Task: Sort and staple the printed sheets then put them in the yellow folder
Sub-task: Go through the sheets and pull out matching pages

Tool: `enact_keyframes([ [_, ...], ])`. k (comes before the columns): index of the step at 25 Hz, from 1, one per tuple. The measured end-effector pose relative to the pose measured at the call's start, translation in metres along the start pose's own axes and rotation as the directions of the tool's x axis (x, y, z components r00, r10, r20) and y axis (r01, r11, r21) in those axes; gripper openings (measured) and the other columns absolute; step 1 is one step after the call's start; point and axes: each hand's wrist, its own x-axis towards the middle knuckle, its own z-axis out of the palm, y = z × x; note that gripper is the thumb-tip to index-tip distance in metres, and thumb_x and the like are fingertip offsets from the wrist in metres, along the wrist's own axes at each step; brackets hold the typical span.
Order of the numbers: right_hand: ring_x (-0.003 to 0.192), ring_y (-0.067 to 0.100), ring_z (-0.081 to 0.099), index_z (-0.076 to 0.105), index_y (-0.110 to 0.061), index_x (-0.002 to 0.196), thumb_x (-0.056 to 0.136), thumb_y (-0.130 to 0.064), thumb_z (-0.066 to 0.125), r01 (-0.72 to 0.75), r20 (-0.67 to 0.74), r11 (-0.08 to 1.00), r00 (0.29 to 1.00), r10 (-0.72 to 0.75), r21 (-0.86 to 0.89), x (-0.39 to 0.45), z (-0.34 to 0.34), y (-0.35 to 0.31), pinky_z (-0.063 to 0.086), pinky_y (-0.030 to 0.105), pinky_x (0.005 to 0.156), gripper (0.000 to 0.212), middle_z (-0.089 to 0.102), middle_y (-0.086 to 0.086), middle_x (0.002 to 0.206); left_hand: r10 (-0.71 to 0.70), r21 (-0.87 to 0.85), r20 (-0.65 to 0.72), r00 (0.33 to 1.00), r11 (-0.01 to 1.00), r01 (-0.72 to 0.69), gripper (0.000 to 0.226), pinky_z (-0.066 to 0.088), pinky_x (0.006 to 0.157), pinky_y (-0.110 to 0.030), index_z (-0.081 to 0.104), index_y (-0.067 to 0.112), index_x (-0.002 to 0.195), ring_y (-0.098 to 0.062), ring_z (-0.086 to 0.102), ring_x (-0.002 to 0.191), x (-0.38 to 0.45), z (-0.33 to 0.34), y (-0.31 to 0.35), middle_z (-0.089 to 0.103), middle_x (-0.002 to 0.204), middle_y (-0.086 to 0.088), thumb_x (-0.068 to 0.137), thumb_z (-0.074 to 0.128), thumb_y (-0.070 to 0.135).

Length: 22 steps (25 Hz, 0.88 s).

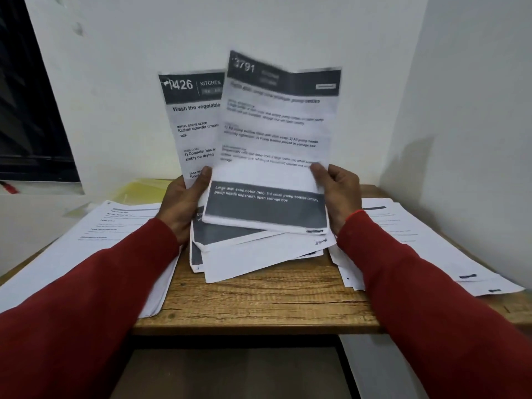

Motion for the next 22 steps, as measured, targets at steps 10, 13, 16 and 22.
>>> enact_keyframes([
  [10,0.066,0.017,0.037,0.049,-0.011,0.064,0.088,-0.023,0.057,-0.010,-0.531,0.928,0.823,-0.204,-0.372,0.050,-0.078,0.016,0.037,0.031,0.065,0.029,0.037,-0.002,0.061,0.029,-0.026,-0.033,0.999,0.999,-0.030,0.012,0.058,0.065,-0.024,0.069,0.016,0.104,-0.009,0.073,0.077,-0.006,0.003,0.010,0.078,0.088,0.006,0.097,0.060,0.019],
  [13,0.067,0.015,0.041,0.060,-0.008,0.069,0.089,-0.020,0.062,0.064,-0.296,0.959,0.944,-0.148,-0.276,0.043,-0.054,0.017,0.038,0.030,0.064,0.023,0.046,-0.001,0.065,0.035,-0.034,-0.017,0.999,0.999,-0.036,0.013,0.058,0.064,-0.024,0.068,0.017,0.106,-0.010,0.073,0.078,-0.008,0.005,0.011,0.078,0.089,0.006,0.097,0.059,0.018],
  [16,0.073,0.016,0.060,0.072,-0.014,0.083,0.092,-0.013,0.064,0.030,-0.074,0.998,0.997,-0.034,-0.053,0.023,-0.026,0.010,0.052,0.033,0.071,0.012,0.069,0.003,0.080,0.037,-0.033,-0.013,0.999,0.999,-0.038,0.013,0.058,0.064,-0.023,0.067,0.015,0.107,-0.009,0.073,0.077,-0.009,0.006,0.011,0.078,0.088,0.006,0.098,0.059,0.016],
  [22,0.082,0.022,0.070,0.069,-0.009,0.106,0.095,-0.005,0.059,-0.071,0.183,0.978,0.983,0.034,0.199,0.001,-0.002,0.001,0.059,0.037,0.079,0.015,0.076,0.007,0.095,0.054,-0.022,-0.062,0.997,0.998,-0.055,0.010,0.058,0.064,-0.024,0.068,0.014,0.104,-0.010,0.073,0.076,-0.006,0.004,0.009,0.078,0.087,0.005,0.096,0.062,0.015],
])
